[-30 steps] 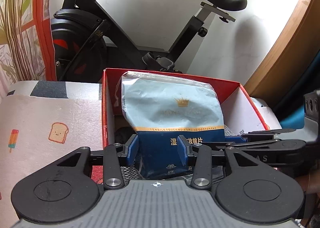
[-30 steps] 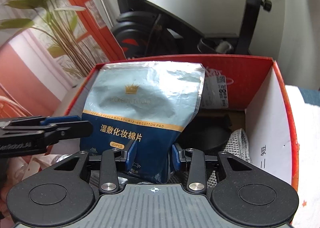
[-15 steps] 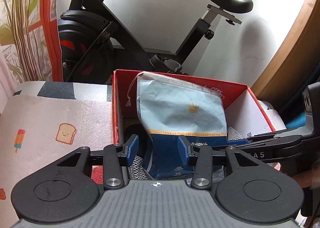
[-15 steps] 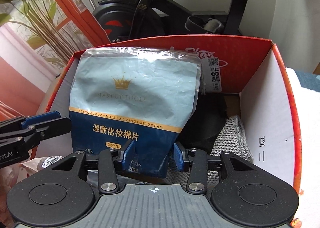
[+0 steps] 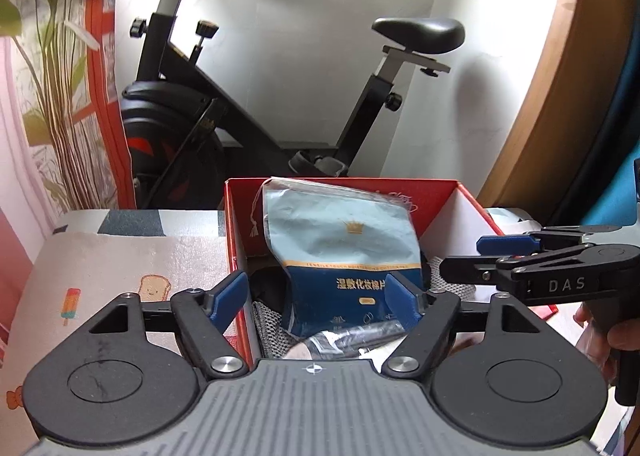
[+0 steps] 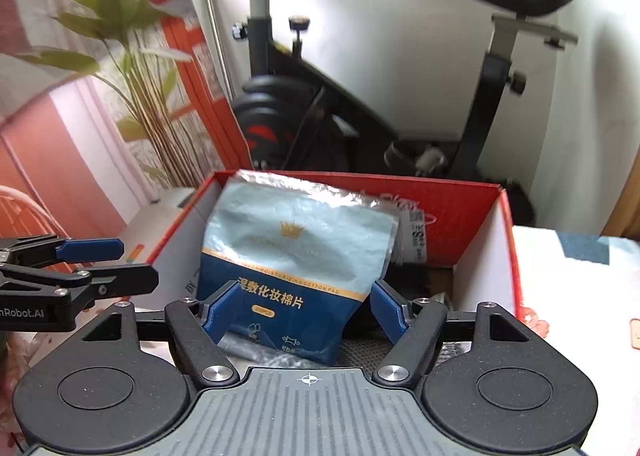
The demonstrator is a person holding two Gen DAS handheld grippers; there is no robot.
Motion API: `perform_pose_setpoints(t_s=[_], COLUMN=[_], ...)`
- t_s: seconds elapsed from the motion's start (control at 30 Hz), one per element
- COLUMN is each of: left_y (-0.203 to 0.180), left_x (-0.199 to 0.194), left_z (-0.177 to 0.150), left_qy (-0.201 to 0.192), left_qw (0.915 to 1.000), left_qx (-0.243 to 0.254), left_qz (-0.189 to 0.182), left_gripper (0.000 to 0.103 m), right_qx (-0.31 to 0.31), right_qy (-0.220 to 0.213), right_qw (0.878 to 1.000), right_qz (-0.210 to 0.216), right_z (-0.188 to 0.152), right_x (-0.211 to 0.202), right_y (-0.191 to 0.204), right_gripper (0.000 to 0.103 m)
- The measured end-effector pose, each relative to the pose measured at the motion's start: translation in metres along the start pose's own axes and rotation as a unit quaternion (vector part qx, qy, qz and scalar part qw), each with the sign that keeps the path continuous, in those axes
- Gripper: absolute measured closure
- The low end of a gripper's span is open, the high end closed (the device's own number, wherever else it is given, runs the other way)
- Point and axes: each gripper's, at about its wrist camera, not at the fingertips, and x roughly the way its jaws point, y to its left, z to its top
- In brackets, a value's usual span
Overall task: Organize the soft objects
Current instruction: 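Open both tools to release the blue bag in the box, then move both tools down to the clear bag of green cables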
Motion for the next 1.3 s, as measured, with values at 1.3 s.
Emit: perform_pose_setpoints(t_s=[1.3], left_y=[0.002], left_x=[-0.051], left_z=[-0.144], left_qy=[0.027], left_qw=[0.9959], left_qx=[-0.079], left_qz=[0.033], left_gripper=[0.000], right_qx=[-0.016], right_qy=[-0.083], right_qw=[0.996], right_qz=[0.013], right_z=[-0.170], right_x=[-0.045], right_y=[0.016], right_gripper=[0.008])
